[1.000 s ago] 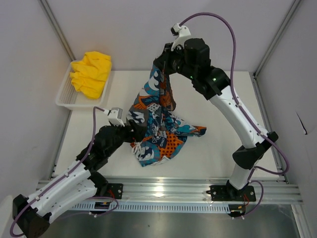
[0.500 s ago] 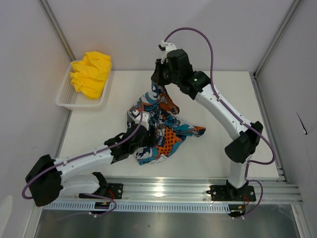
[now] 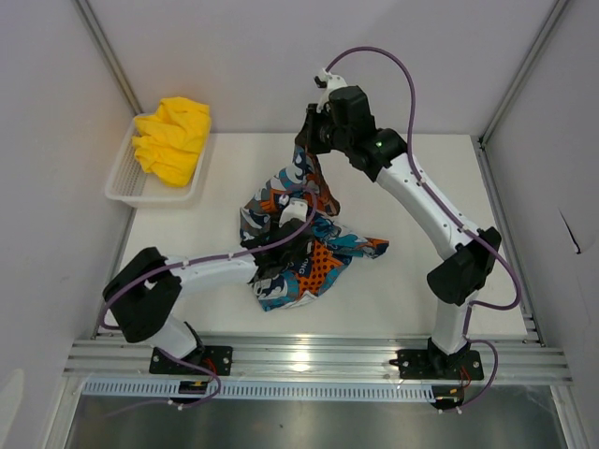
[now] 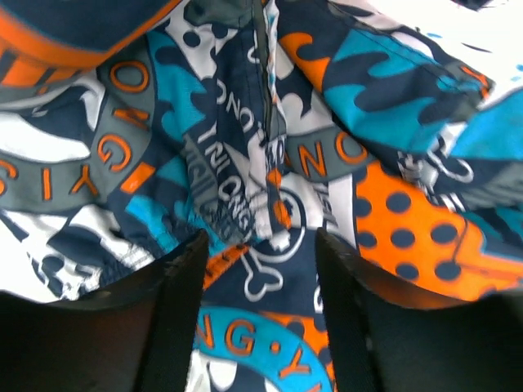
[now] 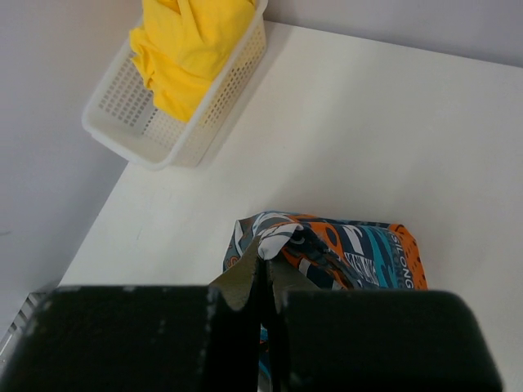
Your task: Fold and stack the shorts
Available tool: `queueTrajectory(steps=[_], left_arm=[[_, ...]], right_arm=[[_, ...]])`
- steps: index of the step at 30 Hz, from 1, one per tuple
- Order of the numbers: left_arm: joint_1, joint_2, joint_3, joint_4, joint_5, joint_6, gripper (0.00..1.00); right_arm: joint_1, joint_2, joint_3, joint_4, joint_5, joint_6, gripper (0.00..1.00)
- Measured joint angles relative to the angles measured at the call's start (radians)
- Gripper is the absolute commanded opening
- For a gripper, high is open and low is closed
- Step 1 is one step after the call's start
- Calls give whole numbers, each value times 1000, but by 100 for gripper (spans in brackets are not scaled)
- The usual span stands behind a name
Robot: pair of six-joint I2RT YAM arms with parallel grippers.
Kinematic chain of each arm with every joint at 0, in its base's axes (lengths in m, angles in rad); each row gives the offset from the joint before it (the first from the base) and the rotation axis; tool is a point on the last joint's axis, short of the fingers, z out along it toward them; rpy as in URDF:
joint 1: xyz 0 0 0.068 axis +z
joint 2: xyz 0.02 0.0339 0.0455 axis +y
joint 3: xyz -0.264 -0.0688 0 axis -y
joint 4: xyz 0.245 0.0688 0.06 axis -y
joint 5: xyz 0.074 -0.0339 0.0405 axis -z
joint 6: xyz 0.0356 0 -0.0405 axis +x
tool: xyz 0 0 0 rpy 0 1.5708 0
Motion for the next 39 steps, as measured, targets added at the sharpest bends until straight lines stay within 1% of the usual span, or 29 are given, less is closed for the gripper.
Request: queueTrajectory(steps=[3,9,11,15,19,22,23,24,25,29,32,34,36,39], left_arm=[[0,66,43,0,-21,0,52],[20,180,114,-2,-31,-1,48],[32,213,129,-1,-31,-2,44],[50,272,155,-17,-31,-10,43],[63,288,156,-31,-27,-19,43],[73,290,156,-29,-7,-29,28],[76,291,157,-27,0,-33,12],[79,294,157,-25,10,-40,3],[82,297,157,-24,18,-42,0],[87,299,158,-22,37,-38,0],[87,276,154,-38,68,-37,0],[88,214,135,-63,101,-36,0],[89,117,108,-95,136,-35,0],[89,-117,59,-133,195,-33,0]], right_arm=[[-3,0,0,4,-10,2,0],[-18,0,-3,12,-36,9,0],[-28,0,-5,16,-45,11,0],[-44,0,-10,21,-57,18,0],[-58,0,-14,29,-70,24,0],[-68,0,-24,45,-79,35,0],[-69,0,-27,50,-82,36,0],[-72,0,-31,54,-85,37,0],[-73,2,-33,56,-87,38,0],[-83,2,-39,58,-90,40,0],[-100,2,-39,57,-93,40,0],[-129,2,-39,52,-95,42,0],[-180,2,-39,41,-103,47,0],[-265,2,-39,27,-121,62,0]])
